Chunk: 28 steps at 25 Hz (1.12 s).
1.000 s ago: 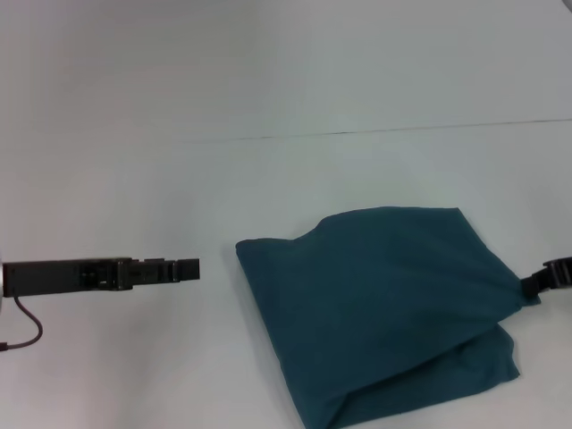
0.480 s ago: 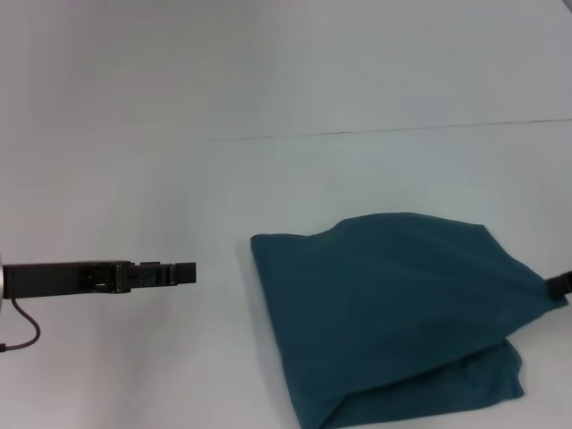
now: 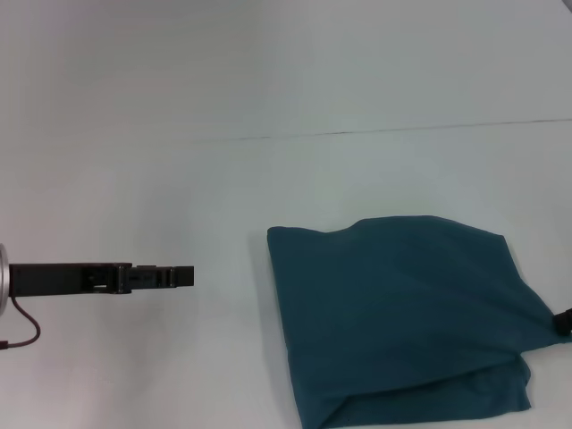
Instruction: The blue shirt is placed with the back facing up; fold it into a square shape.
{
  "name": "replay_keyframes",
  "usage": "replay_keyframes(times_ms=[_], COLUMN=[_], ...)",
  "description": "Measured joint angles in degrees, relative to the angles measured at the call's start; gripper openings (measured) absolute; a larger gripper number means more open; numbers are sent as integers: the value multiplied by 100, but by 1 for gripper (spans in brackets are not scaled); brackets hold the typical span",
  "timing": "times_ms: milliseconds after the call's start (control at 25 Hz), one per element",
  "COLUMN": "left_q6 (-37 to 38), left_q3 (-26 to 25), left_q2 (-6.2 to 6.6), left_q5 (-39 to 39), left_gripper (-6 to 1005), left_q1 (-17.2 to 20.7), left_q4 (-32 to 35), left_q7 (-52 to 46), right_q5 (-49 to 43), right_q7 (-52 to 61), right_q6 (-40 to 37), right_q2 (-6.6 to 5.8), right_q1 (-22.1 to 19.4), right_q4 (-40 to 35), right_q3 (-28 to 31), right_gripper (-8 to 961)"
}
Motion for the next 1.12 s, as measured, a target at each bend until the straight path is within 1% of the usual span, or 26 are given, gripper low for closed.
replay_keyframes(times_ms=[80,160,280,360,440,520,600,640,680,720,800,960,1040,1120], left_q6=[-31,-74,-153,-203,-260,-296,-301,-310,-310,-322,-380,-729,-935,-1024], left_q3=[6,11,17,31,44,51,56,54,59,60,100,482,779,915], left_q2=[14,33,86,114,143,207,298,325,371,395,402,343,279,217], left_q5=[18,70,253,434,607,815,1008,1056,1163,1236,1356,1591,1626,1628], left_gripper=[935,935,935,935,935,934,934,934,934,934,934,934,934,934], left_q1=[-16,-43,-144,-242,-352,-536,-775,-849,-1031,-1179,-1448,-1880,-2060,-2181], left_q4=[-1,1,-3,-13,-45,-189,-488,-589,-829,-1013,-1310,-1678,-1826,-1915], left_q7=[-72,-206,-522,-803,-1101,-1434,-1735,-1794,-1931,-2005,-2099,-2515,-2785,-2882], right_q5=[-12,35,223,361,532,759,1088,1274,1453,1673,1985,2318,2374,2383], right_q7=[-53,-83,-207,-412,-632,-791,-964,-1059,-1162,-1259,-1354,-1453,-1545,-1610], right_q6=[-1,-15,-166,-402,-670,-875,-1092,-1196,-1306,-1380,-1415,-1370,-1363,-1342], right_q2=[-3,-47,-149,-217,-310,-441,-569,-621,-647,-667,-672,-620,-580,-557], right_q1=[-3,-6,-19,-30,-33,-35,-36,-45,-55,-76,-101,-104,-80,-54], right_q4=[13,35,50,35,8,-6,-17,-33,-58,-102,-164,-179,-180,-180], right_q3=[25,84,227,362,590,798,949,1000,1027,1068,1106,1097,1079,1083], right_gripper=[63,70,79,86,92,153,213,244,274,356,519,710,795,870])
